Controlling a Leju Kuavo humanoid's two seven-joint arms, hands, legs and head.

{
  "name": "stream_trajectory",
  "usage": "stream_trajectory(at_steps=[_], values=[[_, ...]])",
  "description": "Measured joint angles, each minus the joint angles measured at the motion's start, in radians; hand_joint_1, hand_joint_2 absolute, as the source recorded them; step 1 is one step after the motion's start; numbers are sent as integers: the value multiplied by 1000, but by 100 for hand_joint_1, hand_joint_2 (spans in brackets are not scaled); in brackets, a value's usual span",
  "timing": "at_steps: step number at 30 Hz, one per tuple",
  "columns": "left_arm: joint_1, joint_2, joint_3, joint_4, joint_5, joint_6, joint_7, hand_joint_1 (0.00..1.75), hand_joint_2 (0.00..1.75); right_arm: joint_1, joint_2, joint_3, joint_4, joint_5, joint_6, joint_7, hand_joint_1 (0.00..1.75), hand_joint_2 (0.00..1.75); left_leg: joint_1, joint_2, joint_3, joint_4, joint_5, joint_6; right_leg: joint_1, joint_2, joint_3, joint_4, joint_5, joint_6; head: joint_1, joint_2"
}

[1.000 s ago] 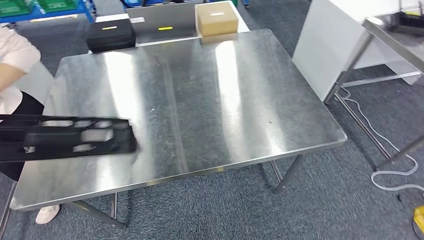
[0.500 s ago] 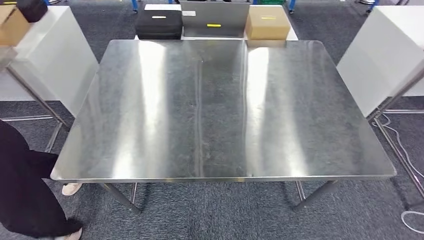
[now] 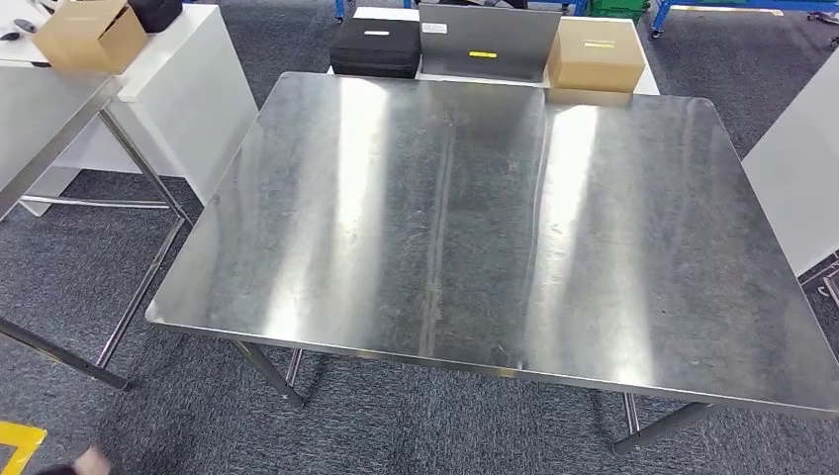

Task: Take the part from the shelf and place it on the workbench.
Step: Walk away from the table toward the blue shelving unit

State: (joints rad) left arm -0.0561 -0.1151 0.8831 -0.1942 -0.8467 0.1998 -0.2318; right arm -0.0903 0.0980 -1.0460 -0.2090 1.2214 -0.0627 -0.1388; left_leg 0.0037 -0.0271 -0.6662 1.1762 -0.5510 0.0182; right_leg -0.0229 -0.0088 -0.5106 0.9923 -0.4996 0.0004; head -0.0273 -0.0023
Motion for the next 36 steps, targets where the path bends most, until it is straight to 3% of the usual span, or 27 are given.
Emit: stream_trajectory(at_steps=[2,3,4,6,8,9,11,13,15,17,18,19,20,22,24,26,27,29,31,33,34,36], values=[[-2,0,0,0,0,-1,0,0,0,3,0,0,0,0,-2,0,0,0,7,18,-57,106,-37,-8,2,-27,2,0,-4,-5,0,0],[-1,1,0,0,0,-1,0,0,0,3,0,0,0,0,-3,1,0,0,11,23,-64,116,-29,-11,2,-39,3,0,-6,-5,-1,0],[0,2,0,0,0,-1,0,0,0,2,0,0,0,1,-3,1,0,0,14,29,-51,88,-5,-13,2,-50,5,0,-8,-5,-1,0],[-1,4,0,0,0,-2,1,0,0,1,0,0,0,2,-5,2,0,0,16,64,17,-41,56,-13,2,-72,12,0,-15,2,-1,0],[-6,5,0,0,0,-5,1,0,0,0,0,0,0,2,-5,2,0,0,11,94,68,-135,81,-6,9,-91,16,0,-24,15,1,0],[-8,5,0,0,0,-6,1,0,0,-1,0,0,0,2,-6,3,0,0,5,95,74,-148,78,-1,13,-101,18,-2,-27,21,3,0],[-8,5,0,0,0,-6,1,0,0,-5,-1,0,0,2,-6,3,0,0,-1,68,74,-153,80,14,17,-119,28,-5,-32,34,6,0],[-6,5,0,0,1,-7,1,0,0,-7,-1,0,0,4,-6,3,0,0,1,47,79,-163,87,29,14,-88,23,23,-53,40,7,0],[-7,5,0,0,4,-7,1,0,0,-5,-1,0,0,7,-4,3,0,0,4,25,81,-168,91,40,10,-28,-29,130,-103,32,10,0],[-9,6,0,0,6,-8,1,0,0,0,-1,0,1,8,-1,3,0,0,3,-4,81,-167,91,44,10,-2,-100,258,-146,27,11,0],[-9,6,0,0,6,-8,0,0,0,2,-2,0,2,9,0,3,0,0,2,-19,81,-167,91,44,10,2,-119,284,-146,31,11,0],[-8,6,0,0,6,-9,0,0,0,3,-2,0,2,8,1,3,0,0,1,-35,82,-167,91,44,10,5,-120,271,-130,38,12,0],[-7,6,0,0,6,-10,-1,0,0,2,-3,0,2,8,2,3,0,0,0,-49,83,-166,90,43,10,10,-104,222,-101,46,12,0],[-6,6,0,0,7,-11,-2,0,0,1,-4,0,2,6,2,3,0,0,-2,-74,85,-164,89,40,8,46,-53,85,-37,54,12,0],[-6,6,0,0,7,-12,-3,0,0,0,-5,0,2,5,2,3,0,0,-5,-95,84,-162,86,32,8,71,-27,13,-7,45,12,0],[-2,7,0,0,7,-12,-3,0,0,-3,-5,0,2,5,2,3,0,0,-4,-112,81,-163,85,21,8,57,-19,7,-3,30,11,0],[0,8,0,0,7,-12,-3,0,0,-5,-4,0,2,5,2,3,0,0,-3,-106,78,-158,82,16,6,48,-14,5,-1,23,11,0],[3,9,0,0,7,-12,-3,0,0,-6,-3,0,2,5,2,2,0,0,-2,-58,54,-109,50,6,1,27,-6,0,2,8,6,0],[0,8,0,0,7,-13,-3,0,0,-2,-3,0,2,5,2,2,0,0,2,-2,-2,6,-11,-4,4,1,-1,-1,-2,-3,2,0],[0,8,0,0,7,-13,-3,0,0,0,-4,0,2,6,2,2,0,0,11,16,-56,104,-44,-13,7,-26,2,-1,-7,-9,2,0],[1,8,0,0,7,-14,-3,0,0,0,-4,0,2,6,2,2,0,0,15,21,-63,113,-36,-17,7,-38,4,-1,-9,-9,1,0],[2,9,1,0,8,-16,-5,0,0,-2,-4,0,2,8,3,2,0,0,23,40,-18,22,24,-22,5,-59,10,-1,-15,-4,1,0]])
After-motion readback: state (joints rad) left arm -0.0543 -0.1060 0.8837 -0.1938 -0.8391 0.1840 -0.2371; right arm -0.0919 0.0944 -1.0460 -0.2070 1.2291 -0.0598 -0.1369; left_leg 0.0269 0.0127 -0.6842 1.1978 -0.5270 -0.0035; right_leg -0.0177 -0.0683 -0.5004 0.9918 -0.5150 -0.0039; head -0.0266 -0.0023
